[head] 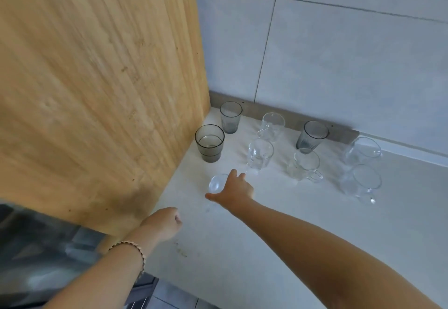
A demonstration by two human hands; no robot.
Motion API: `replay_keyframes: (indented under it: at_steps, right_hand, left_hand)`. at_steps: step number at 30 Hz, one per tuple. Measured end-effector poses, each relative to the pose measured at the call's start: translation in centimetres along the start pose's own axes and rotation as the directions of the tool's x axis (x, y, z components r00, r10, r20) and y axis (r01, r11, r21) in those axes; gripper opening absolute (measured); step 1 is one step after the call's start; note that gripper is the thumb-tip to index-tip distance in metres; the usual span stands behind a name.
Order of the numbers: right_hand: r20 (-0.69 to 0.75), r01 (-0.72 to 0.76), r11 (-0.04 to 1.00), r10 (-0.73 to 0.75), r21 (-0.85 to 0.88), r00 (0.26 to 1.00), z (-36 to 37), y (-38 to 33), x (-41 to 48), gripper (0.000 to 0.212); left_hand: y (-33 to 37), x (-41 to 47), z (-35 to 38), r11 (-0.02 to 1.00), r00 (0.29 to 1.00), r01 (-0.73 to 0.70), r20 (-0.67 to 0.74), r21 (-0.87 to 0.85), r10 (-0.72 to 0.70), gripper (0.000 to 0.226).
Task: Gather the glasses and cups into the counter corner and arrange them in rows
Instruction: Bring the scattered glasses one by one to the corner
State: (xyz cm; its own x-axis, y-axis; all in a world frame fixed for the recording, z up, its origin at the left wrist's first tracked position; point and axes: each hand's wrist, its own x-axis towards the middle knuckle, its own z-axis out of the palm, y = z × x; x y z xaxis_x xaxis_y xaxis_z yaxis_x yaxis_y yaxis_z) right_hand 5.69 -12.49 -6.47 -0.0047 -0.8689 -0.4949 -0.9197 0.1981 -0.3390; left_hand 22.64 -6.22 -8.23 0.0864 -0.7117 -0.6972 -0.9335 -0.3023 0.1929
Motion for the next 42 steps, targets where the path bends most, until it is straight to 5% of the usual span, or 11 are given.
replay_keyframes:
  at_steps: [7,10,19,26,31,35,42]
  right_hand:
    - [0.005,-0.013,0.993,0.013,0.119,1.000,2.2,-4.6,1.7,0.081]
    - [0.128,-0.009,0.974,-0.021,0.226,0.992,2.5,-3.7,2.0,0.090]
    - [0.136,0.044,0.901,-0.114,0.432,0.984,2.4,-1.3,1.9,0.068]
    - [0.383,-0.044,0.924,-0.114,0.380,0.917,0.9,0.8,0.9,0.062]
    - [0.466,-0.008,0.980,-0.087,0.199,0.880,-2.1,9.2,-1.0,0.051]
    - [0.378,-0.070,0.996,0.041,0.063,0.925,-4.9,19.2,-3.7,0.046]
    - [0.176,-0.320,0.926,0.287,0.202,0.942,-10.6,38.2,-10.3,0.041]
  left_hand:
    - [-2.6,0.2,-0.1,0.999,0.999,0.028,0.020,-0.037,-0.028,0.020]
    - [-3.0,0.6,0.2,0.998,0.999,0.023,0.037,-0.050,-0.021,0.011]
    - [-2.6,0.9,0.9,0.999,0.997,0.004,0.072,-0.039,-0.001,0.011]
    - [0.4,1.4,1.9,0.999,0.998,-0.031,0.059,0.020,0.029,0.018]
    - [6.8,2.0,2.2,0.980,0.986,-0.158,0.077,0.116,0.150,0.032]
    - [14.6,1.9,3.1,0.932,0.957,-0.290,0.099,0.219,0.274,0.040]
    - [31.8,-0.8,8.3,0.794,0.866,-0.499,0.172,0.347,0.470,0.014]
